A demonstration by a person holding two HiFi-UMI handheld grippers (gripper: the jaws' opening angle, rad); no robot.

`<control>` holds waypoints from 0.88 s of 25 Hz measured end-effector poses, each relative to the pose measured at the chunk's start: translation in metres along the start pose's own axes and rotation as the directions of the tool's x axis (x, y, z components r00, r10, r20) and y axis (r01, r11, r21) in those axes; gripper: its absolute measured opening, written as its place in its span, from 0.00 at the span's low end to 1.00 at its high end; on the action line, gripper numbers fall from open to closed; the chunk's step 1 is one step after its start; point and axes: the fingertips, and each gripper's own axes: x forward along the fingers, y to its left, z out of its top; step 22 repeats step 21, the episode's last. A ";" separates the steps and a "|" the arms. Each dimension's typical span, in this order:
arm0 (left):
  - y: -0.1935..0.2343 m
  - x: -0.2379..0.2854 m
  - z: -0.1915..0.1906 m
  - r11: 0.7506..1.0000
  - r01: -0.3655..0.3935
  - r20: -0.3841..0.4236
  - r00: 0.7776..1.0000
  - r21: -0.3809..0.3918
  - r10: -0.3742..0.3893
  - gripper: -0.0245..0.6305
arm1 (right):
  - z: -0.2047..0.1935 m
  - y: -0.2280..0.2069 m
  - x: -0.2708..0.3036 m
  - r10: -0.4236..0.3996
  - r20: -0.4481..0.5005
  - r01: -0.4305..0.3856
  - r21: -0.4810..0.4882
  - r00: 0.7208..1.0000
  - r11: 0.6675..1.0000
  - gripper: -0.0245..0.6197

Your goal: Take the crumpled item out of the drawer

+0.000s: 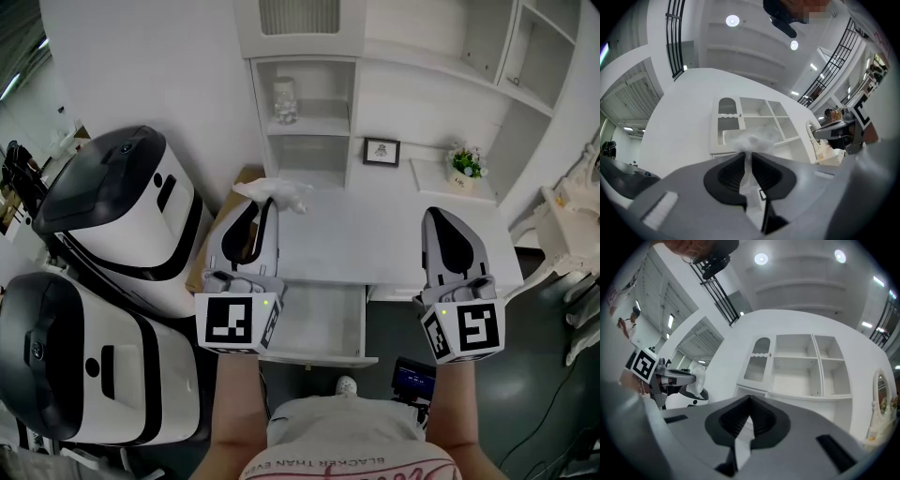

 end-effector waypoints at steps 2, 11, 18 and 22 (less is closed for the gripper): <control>0.001 0.000 0.001 1.000 -0.002 0.000 1.000 0.002 0.002 0.12 | 0.001 0.000 0.000 0.002 0.000 -0.002 -0.004 1.000 1.000 0.05; 0.001 0.001 0.005 1.000 -0.007 0.003 1.000 0.011 0.007 0.12 | 0.000 0.001 0.000 0.007 -0.008 -0.007 -0.014 1.000 1.000 0.05; -0.002 0.000 0.005 1.000 -0.015 0.002 1.000 0.007 0.015 0.12 | -0.002 -0.002 -0.004 0.007 -0.009 -0.007 -0.015 1.000 1.000 0.05; -0.004 -0.001 0.004 1.000 -0.011 0.001 1.000 0.007 0.011 0.12 | -0.004 -0.002 -0.005 0.008 -0.013 -0.008 -0.013 1.000 1.000 0.05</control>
